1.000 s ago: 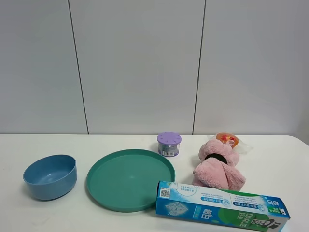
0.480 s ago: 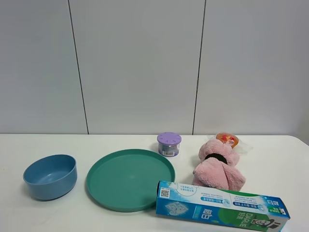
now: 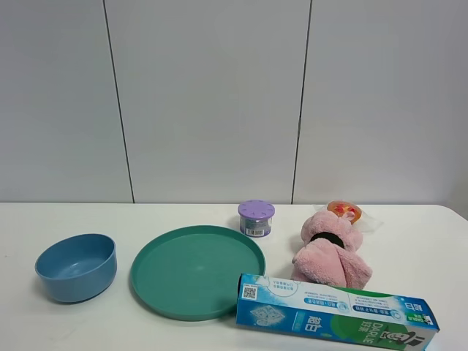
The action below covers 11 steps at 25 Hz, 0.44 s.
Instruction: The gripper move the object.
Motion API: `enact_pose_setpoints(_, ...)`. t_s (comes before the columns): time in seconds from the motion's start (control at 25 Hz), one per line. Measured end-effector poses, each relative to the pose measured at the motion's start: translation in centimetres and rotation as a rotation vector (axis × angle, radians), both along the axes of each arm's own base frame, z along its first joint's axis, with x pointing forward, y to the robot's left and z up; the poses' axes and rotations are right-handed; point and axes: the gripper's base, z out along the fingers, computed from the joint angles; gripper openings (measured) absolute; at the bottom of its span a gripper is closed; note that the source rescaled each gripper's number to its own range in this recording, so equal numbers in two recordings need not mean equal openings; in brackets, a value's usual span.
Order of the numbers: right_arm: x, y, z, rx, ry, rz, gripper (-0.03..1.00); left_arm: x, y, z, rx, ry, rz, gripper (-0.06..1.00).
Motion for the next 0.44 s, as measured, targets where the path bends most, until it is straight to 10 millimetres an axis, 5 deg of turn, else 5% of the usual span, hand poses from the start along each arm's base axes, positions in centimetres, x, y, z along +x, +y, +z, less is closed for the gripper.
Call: enact_pose_setpoints(0.44,0.00,0.00,0.00,0.000,0.000,0.000,1.00,0.00,0.00,0.00,0.000,0.000,0.000,1.00)
